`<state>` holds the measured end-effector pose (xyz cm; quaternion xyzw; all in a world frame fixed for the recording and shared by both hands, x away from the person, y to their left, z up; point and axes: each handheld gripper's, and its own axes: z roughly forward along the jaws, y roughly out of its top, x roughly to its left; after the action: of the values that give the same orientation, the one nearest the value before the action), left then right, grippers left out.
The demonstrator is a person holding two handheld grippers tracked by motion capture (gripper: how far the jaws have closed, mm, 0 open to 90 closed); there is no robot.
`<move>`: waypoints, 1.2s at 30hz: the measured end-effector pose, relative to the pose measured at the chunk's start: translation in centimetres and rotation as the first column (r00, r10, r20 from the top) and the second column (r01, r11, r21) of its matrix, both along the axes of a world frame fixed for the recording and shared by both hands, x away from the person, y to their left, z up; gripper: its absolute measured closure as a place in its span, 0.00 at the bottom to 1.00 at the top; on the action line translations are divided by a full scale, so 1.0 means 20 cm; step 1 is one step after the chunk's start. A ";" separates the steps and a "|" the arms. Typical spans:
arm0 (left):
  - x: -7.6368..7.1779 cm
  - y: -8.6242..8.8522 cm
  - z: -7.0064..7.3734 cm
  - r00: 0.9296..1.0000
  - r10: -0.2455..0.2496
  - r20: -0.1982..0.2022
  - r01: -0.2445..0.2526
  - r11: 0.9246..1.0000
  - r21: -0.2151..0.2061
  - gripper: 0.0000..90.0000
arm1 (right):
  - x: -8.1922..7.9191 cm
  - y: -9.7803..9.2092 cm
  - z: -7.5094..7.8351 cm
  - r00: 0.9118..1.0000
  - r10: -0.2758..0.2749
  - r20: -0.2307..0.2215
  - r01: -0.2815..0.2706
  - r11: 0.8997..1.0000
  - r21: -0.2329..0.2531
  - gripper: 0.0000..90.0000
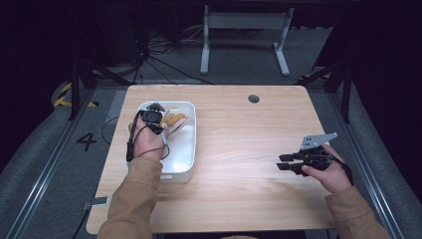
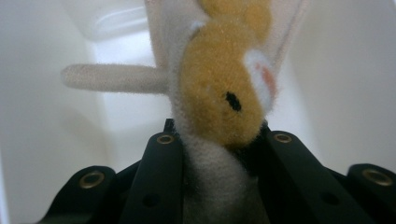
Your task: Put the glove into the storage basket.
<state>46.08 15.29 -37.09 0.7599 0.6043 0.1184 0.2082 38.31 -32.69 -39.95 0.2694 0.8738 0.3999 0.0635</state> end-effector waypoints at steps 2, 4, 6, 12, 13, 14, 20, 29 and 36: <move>0.00 0.00 -0.01 1.000 0.011 -0.007 -0.011 1.000 -0.007 0.84 | 0.00 0.00 0.00 1.000 0.000 -0.001 0.000 1.000 0.000 0.70; 0.01 0.01 -0.03 1.000 0.019 -0.012 -0.019 1.000 -0.006 0.84 | 0.00 0.00 0.00 1.000 0.001 -0.003 -0.001 1.000 0.001 0.70; 0.01 0.02 -0.04 0.999 0.030 -0.015 -0.030 1.000 -0.008 0.84 | 0.00 0.00 0.00 1.000 -0.001 -0.002 0.001 1.000 0.002 0.69; 0.02 0.01 -0.07 0.999 0.029 -0.037 -0.028 1.000 0.009 0.84 | 0.00 0.00 0.00 1.000 -0.001 -0.002 0.001 1.000 0.004 0.69; 0.02 0.01 -0.07 0.999 0.034 -0.041 -0.034 0.999 0.007 0.84 | 0.00 0.01 0.00 1.000 -0.003 -0.004 0.003 1.000 0.003 0.69; 0.03 0.01 -0.08 0.998 0.035 -0.047 -0.035 0.999 0.003 0.84 | 0.00 0.01 0.00 1.000 -0.003 -0.004 0.003 1.000 0.003 0.69; 0.04 0.00 -0.12 0.997 0.048 -0.068 -0.047 0.999 0.026 0.83 | -0.01 0.00 -0.01 1.000 -0.003 -0.004 0.003 1.000 0.006 0.68; 0.05 -0.03 -0.16 0.995 0.056 -0.084 -0.054 0.998 0.027 0.82 | -0.01 -0.01 -0.01 1.000 -0.012 -0.004 0.012 1.000 0.007 0.68; 0.06 -0.02 -0.17 0.991 0.051 -0.121 -0.050 0.999 0.011 0.75 | -0.01 -0.02 -0.01 1.000 -0.021 -0.002 0.021 1.000 0.010 0.67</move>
<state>47.19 14.80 -40.51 0.7510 0.6343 0.0796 0.1653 38.01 -33.03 -40.14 0.2790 0.8690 0.4033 0.0657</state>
